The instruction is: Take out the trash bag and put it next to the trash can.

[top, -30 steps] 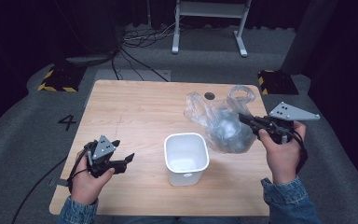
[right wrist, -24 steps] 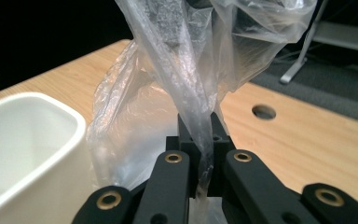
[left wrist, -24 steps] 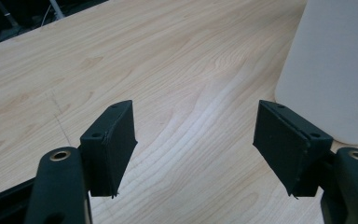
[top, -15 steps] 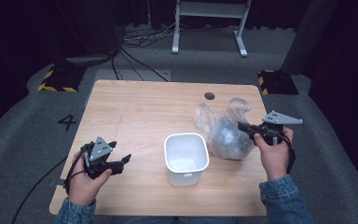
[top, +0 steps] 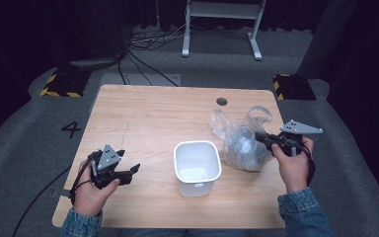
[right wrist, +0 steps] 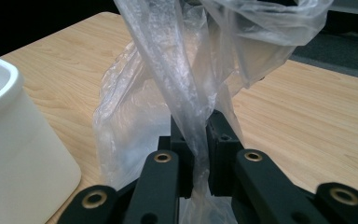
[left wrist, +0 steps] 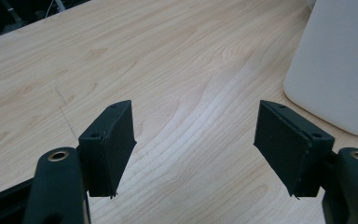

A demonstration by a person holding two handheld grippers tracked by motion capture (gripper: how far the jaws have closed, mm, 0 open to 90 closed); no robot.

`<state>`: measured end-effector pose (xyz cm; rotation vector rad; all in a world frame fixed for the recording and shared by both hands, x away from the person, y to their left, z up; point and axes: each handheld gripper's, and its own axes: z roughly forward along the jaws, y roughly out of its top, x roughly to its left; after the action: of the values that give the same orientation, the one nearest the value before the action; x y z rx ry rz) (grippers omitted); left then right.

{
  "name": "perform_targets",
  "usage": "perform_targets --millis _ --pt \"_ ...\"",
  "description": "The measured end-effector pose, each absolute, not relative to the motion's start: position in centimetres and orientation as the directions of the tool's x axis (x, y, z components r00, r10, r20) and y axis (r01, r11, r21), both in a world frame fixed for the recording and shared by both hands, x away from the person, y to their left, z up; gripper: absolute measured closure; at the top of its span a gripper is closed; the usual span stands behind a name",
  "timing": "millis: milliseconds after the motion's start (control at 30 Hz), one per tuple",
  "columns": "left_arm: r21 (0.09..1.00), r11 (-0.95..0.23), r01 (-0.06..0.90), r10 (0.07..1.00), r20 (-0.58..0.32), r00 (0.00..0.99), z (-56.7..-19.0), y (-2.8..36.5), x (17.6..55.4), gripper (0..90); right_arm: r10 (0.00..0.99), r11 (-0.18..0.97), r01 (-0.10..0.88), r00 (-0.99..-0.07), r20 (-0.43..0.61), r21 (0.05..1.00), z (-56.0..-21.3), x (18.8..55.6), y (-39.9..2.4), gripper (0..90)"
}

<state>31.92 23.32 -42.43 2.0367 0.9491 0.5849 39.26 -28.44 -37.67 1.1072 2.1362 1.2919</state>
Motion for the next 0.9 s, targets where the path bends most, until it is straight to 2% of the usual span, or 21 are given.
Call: perform_targets --millis 267,333,400,467,600,733,900 --pt "0.821 -0.394 0.414 0.791 0.073 0.607 -42.3 23.6 31.7 28.3 0.811 0.269 0.416 -0.584 0.029 0.868 -37.7 39.0 -29.6 79.0" --pt "0.818 -0.393 0.420 0.794 0.072 0.604 -42.3 23.7 31.6 28.3 0.818 0.266 0.416 -0.575 0.025 0.870 -37.6 38.7 -30.0 72.4" --pt "0.817 -0.394 0.420 0.795 0.075 0.601 -42.3 23.8 31.5 28.3 0.834 0.273 0.403 -0.551 -0.007 0.874 -37.5 38.4 -30.4 57.4" --pt "0.819 -0.391 0.420 0.797 0.073 0.600 -42.3 23.8 31.4 28.2 0.851 0.299 0.383 -0.522 -0.062 0.874 -37.2 38.1 -30.9 47.3" --pt "0.819 -0.388 0.422 0.797 0.068 0.600 -42.3 23.8 31.3 28.3 0.872 0.290 0.371 -0.482 -0.084 0.882 -36.8 37.2 -31.9 35.7" --pt "0.820 -0.389 0.421 0.798 0.071 0.599 -42.3 23.9 31.3 28.3 0.895 0.272 0.387 -0.439 -0.083 0.881 -36.7 36.3 -33.0 30.1" --pt "0.812 -0.395 0.430 0.800 0.074 0.595 -42.3 24.4 30.9 28.3 0.896 0.271 0.404 -0.437 -0.076 0.874 -37.1 35.2 -34.1 29.5"
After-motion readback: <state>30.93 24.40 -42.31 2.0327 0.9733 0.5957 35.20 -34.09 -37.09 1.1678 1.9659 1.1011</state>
